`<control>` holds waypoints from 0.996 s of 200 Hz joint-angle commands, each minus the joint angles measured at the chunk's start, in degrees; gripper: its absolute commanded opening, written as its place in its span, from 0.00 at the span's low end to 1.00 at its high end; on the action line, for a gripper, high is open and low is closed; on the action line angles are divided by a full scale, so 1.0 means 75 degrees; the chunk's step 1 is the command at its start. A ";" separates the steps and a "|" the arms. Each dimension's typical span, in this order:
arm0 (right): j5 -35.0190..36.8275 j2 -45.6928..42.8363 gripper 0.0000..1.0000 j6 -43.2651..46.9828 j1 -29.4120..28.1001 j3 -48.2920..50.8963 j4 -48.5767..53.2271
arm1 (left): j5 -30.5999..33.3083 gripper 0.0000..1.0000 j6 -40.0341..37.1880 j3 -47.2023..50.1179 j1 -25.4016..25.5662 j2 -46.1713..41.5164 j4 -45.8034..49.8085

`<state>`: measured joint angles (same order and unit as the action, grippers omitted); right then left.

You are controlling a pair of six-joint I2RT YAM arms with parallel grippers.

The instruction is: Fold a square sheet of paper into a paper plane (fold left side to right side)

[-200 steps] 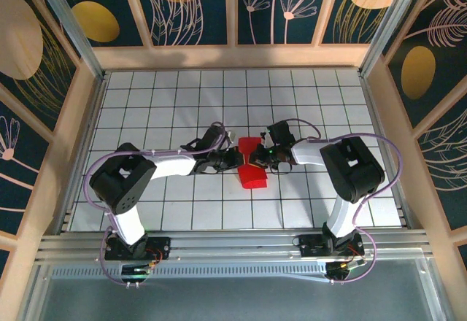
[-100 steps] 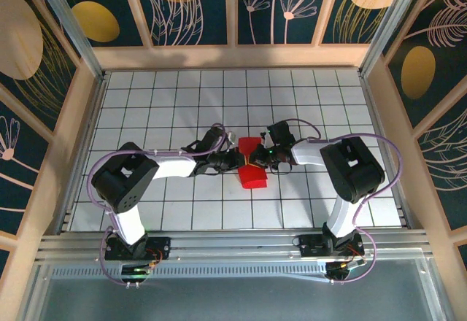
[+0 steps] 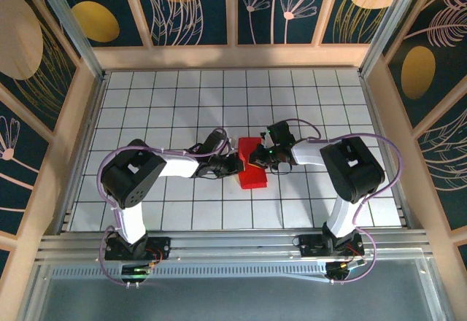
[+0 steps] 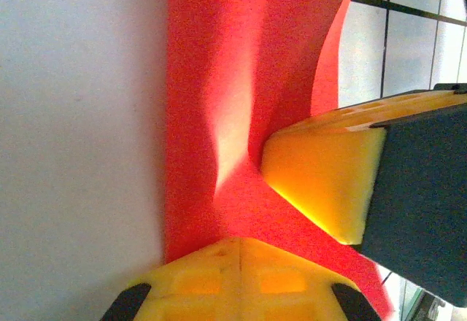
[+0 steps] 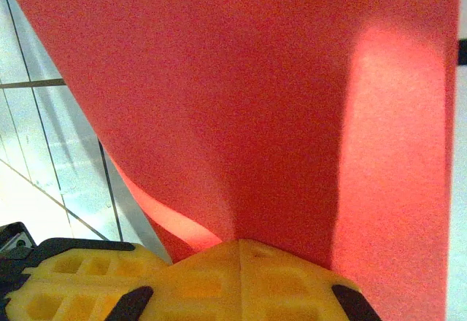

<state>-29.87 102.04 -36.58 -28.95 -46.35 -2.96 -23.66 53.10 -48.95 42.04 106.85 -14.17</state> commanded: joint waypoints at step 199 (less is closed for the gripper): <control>0.0854 0.0204 0.00 -0.0461 0.0168 0.0530 0.0508 | -0.0492 0.00 -0.0441 0.0702 0.0632 -0.0935 0.1155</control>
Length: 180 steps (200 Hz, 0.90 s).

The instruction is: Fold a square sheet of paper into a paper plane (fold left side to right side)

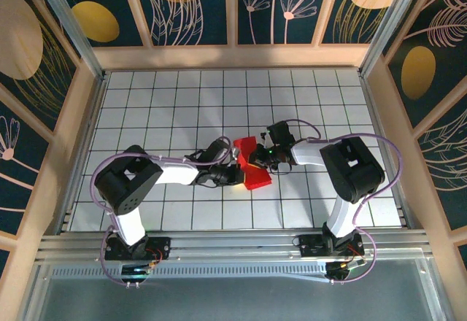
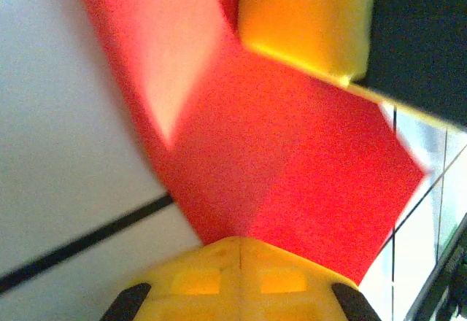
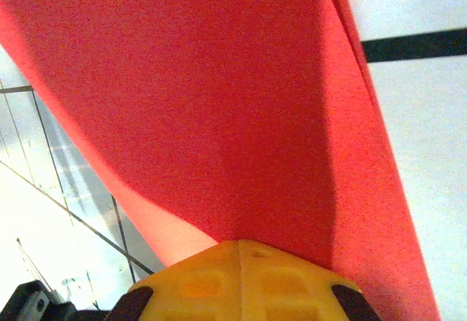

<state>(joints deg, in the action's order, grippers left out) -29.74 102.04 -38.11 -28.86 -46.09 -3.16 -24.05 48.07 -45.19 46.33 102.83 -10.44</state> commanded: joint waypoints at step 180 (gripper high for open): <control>0.0613 0.0096 0.00 -0.0394 0.0207 0.0803 0.0198 | -0.0798 0.00 0.0229 -0.0773 -0.0025 0.0740 0.0000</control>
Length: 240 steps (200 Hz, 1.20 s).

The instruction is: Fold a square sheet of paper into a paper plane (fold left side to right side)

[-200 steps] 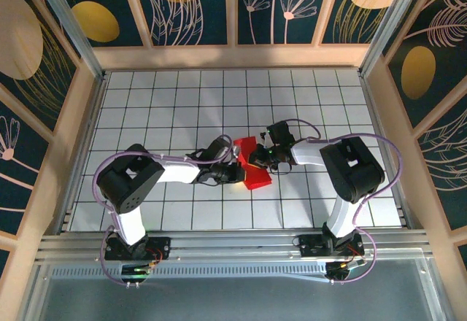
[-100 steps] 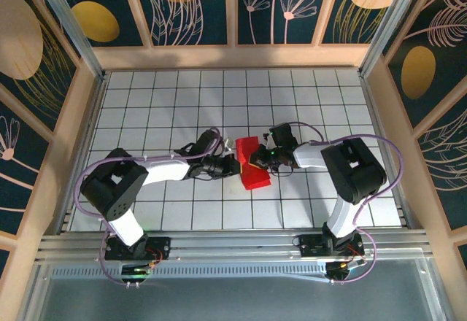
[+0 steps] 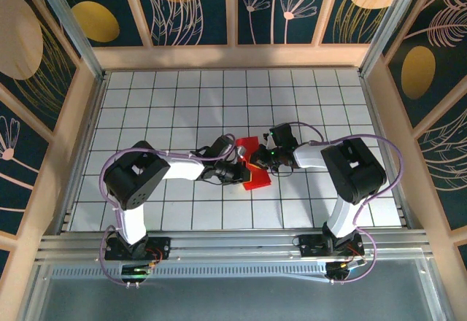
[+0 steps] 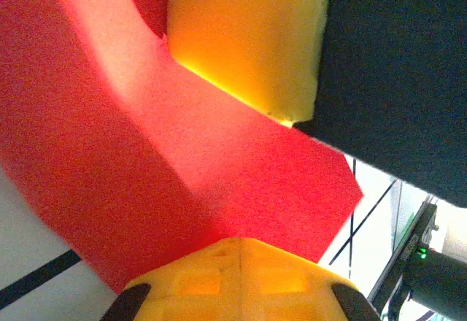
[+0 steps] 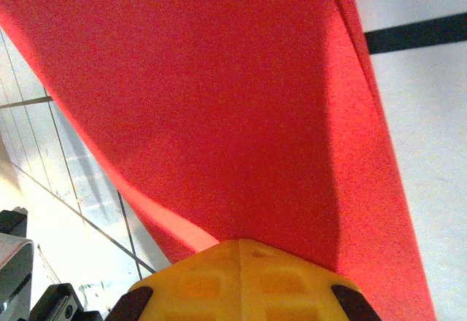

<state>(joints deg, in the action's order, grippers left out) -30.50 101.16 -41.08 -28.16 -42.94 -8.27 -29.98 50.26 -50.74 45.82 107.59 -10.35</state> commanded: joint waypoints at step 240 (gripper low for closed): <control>0.0832 0.0120 0.00 0.0002 0.0102 0.0440 0.0913 | -0.0332 0.00 -0.0230 0.1034 -0.0673 -0.2148 0.0535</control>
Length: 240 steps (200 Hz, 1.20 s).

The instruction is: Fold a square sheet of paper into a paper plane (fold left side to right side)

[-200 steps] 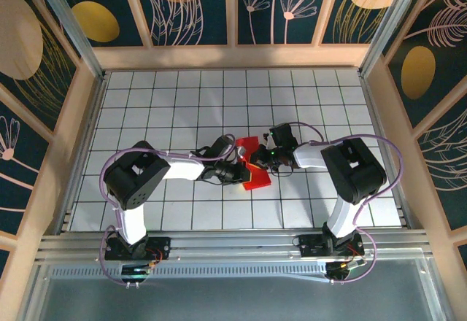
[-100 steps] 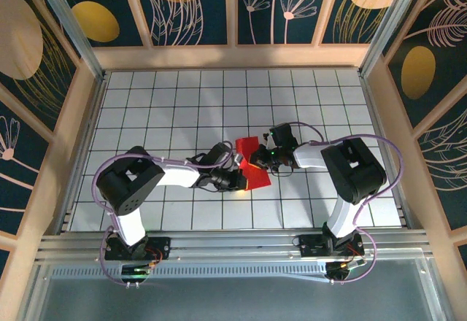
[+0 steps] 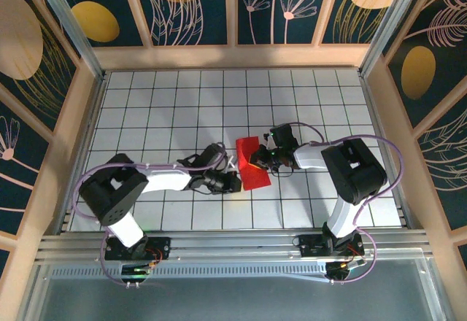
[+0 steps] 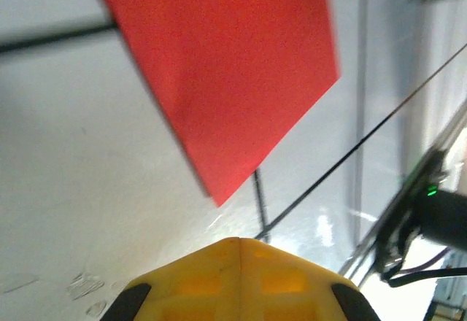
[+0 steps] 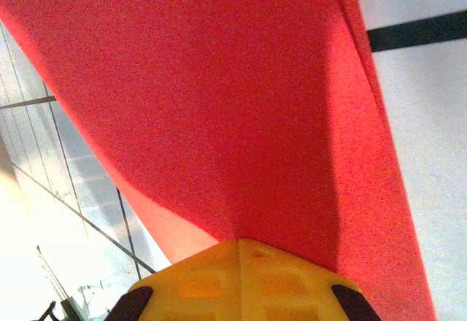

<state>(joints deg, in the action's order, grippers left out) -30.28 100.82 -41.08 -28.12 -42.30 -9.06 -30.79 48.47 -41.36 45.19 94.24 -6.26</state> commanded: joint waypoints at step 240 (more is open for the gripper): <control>0.0795 0.0318 0.00 -0.0121 -0.0095 0.0273 0.0898 | -0.0014 0.00 0.0145 -0.1768 -0.0553 0.2276 -0.0431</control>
<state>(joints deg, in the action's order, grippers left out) -29.61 100.42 -41.34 -28.40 -41.89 -9.28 -32.27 48.49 -53.06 40.42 109.95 -9.34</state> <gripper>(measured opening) 0.052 0.054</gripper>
